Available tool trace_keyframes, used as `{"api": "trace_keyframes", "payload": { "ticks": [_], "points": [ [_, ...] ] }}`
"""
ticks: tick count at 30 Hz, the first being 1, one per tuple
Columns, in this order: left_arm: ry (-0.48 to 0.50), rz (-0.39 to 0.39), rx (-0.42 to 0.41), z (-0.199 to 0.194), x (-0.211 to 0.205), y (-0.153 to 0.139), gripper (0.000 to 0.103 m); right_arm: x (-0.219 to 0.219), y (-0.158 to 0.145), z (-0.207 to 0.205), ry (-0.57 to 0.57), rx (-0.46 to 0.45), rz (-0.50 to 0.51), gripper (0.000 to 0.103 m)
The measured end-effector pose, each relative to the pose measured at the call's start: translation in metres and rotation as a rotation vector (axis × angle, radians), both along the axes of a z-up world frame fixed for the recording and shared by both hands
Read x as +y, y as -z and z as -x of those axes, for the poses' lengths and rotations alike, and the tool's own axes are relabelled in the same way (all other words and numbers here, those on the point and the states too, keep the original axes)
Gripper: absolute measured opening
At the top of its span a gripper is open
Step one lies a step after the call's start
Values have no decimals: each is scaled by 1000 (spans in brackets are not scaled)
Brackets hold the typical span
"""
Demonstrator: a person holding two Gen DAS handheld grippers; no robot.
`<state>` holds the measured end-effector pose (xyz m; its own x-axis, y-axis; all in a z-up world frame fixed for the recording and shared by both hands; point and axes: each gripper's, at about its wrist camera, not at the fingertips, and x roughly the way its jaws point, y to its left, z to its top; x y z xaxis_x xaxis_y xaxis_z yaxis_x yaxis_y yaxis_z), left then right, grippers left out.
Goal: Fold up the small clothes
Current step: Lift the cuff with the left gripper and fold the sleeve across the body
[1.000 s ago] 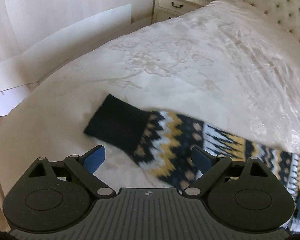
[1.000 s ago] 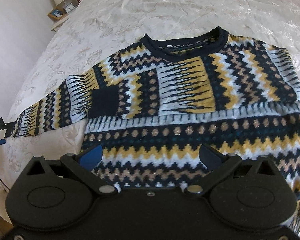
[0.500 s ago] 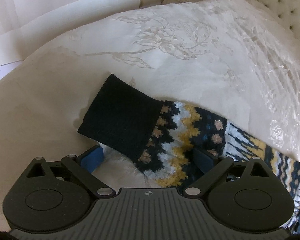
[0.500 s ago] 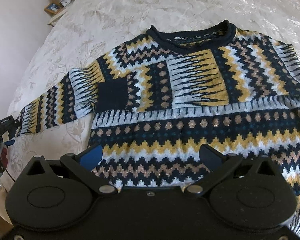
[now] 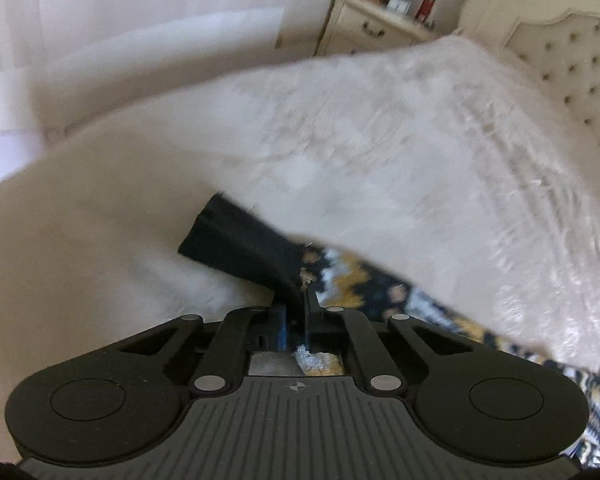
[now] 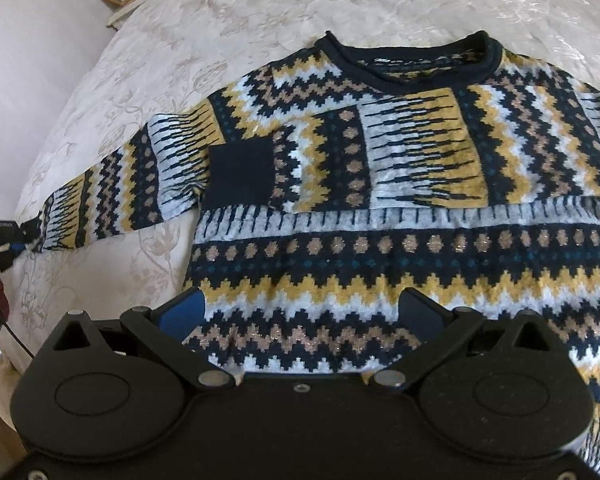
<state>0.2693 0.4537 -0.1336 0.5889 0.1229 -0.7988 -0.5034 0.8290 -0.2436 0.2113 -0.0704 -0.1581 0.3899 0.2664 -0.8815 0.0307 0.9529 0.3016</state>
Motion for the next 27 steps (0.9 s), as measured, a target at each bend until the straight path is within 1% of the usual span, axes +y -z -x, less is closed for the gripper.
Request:
{"api": "trace_keyframes", "payload": {
  "ticks": [4, 7, 11, 16, 20, 24, 27],
  "points": [
    [41, -25, -71, 5, -23, -31, 7, -3, 0, 1, -15, -6, -17, 102],
    [87, -50, -123, 8, -49, -55, 7, -10, 2, 4, -20, -7, -32, 102],
    [168, -75, -177, 10, -97, -84, 7, -25, 5, 10, -34, -4, -55, 102],
    [267, -61, -234, 6, -167, -105, 7, -55, 4, 17, -24, -10, -88, 102],
    [351, -37, -258, -2, -229, -108, 7, -84, 3, 21, -18, -20, -95, 102],
    [419, 4, -252, -9, -284, -97, 7, -114, 1, 22, 4, -31, -106, 103],
    [468, 27, -231, -13, -324, -85, 7, -135, 0, 22, 14, -35, -109, 102]
  ]
}}
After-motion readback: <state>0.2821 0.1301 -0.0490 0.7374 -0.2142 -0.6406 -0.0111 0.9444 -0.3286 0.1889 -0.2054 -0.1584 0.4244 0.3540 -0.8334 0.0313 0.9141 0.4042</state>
